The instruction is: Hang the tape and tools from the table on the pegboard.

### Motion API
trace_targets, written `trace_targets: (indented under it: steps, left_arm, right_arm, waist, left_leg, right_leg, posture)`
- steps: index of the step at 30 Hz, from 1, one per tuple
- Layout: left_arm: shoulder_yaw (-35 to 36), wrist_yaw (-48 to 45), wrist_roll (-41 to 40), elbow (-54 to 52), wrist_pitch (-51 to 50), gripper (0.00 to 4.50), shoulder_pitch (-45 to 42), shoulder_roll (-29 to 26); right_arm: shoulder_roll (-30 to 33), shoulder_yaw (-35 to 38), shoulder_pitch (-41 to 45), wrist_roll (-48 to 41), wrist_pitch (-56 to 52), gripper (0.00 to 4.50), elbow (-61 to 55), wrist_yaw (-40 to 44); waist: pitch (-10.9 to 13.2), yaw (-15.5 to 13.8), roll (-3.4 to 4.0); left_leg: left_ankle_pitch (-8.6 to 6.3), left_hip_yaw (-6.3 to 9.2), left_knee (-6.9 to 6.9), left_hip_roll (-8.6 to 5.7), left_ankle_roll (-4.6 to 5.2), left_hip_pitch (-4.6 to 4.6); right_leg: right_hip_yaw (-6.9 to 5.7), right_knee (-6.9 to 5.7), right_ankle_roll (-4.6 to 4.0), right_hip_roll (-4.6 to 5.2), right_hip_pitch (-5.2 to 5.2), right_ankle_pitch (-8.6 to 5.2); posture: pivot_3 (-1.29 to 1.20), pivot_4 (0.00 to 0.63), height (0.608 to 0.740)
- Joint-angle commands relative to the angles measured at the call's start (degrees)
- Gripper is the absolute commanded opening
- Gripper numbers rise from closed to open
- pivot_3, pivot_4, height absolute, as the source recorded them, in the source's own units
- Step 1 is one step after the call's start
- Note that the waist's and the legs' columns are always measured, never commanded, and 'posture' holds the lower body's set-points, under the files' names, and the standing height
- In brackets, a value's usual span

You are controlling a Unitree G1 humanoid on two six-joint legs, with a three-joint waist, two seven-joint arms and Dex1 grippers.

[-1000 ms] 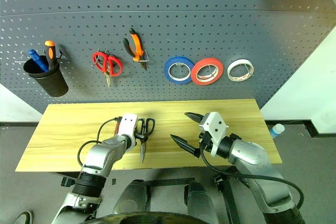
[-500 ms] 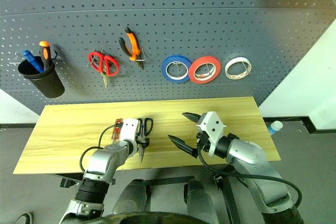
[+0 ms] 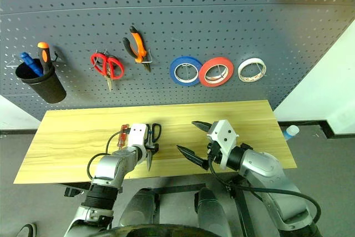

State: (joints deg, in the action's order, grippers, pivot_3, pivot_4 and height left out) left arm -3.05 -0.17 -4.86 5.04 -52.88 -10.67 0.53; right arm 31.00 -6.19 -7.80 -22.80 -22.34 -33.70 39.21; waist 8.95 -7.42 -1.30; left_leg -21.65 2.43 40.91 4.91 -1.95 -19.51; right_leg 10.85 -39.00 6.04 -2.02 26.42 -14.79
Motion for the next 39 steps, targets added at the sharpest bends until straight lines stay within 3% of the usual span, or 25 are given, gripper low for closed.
trace_targets:
  steps: [1, 18, 21, 30, 32, 39]
  left_arm:
    - [0.52, 0.37, 0.21, 1.98, 0.12, 4.50, -0.15, 0.59]
    - [1.06, 1.33, 0.85, 1.48, -1.04, 4.50, 0.69, 1.11]
    - [1.02, 1.51, 0.79, 1.23, -1.41, 3.93, 0.99, 1.19]
    - [1.41, 1.98, 1.11, 0.28, -2.31, 0.91, 1.91, 1.56]
    - [1.42, 1.94, 1.16, 0.18, -2.41, 0.74, 2.02, 1.61]
    - [0.83, 1.00, 1.31, -0.15, -2.64, 0.72, 2.27, 1.40]
  right_arm:
    - [0.29, 1.19, -0.45, -0.84, -0.13, 4.46, -2.88, -0.43]
    - [0.15, 1.18, -0.04, -0.69, -0.39, 4.46, -2.94, -1.09]
    - [0.20, 1.20, 0.15, -0.70, -0.49, 4.50, -2.91, -1.12]
    - [0.14, 1.33, 0.72, -0.55, -0.66, 4.50, -2.66, -1.33]
    - [0.11, 1.34, 0.90, -0.52, -0.73, 4.50, -2.59, -1.42]
    - [0.09, 1.27, 1.26, -0.35, -0.72, 4.50, -2.23, -1.69]
  waist:
    - [0.02, 0.61, 0.01]
    - [0.52, 2.14, 0.03]
    - [0.57, 2.16, 0.05]
    - [0.65, 1.99, 0.16]
    - [0.65, 1.94, 0.17]
    - [0.67, 1.89, 0.15]
  left_leg:
    - [0.00, 0.00, 0.00, 0.00, 0.00, 0.00]
    - [0.00, 0.01, -0.10, 0.00, -0.01, 0.02]
    - [0.00, 0.01, -0.15, 0.00, -0.01, 0.02]
    - [0.03, 0.01, -0.82, 0.00, -0.06, 0.06]
    - [0.03, 0.03, -0.93, 0.00, -0.06, 0.04]
    - [0.02, 0.23, -0.99, -0.05, -0.04, 0.00]
  right_leg:
    - [0.00, 0.00, 0.01, 0.00, 0.00, -0.01]
    - [0.01, 0.05, 0.07, 0.00, 0.02, -0.04]
    - [0.01, 0.06, 0.07, 0.00, 0.04, -0.05]
    - [0.02, 0.69, 0.05, 0.02, -0.03, -0.03]
    - [0.01, 0.81, -0.04, 0.02, -0.03, 0.03]
    - [0.01, 0.98, -0.14, 0.02, -0.05, 0.08]
  posture:
    - [0.23, 0.154, 0.677]
    - [0.23, 0.158, 0.677]
    - [0.23, 0.160, 0.677]
    - [0.24, 0.168, 0.677]
    - [0.24, 0.168, 0.677]
    - [0.24, 0.171, 0.677]
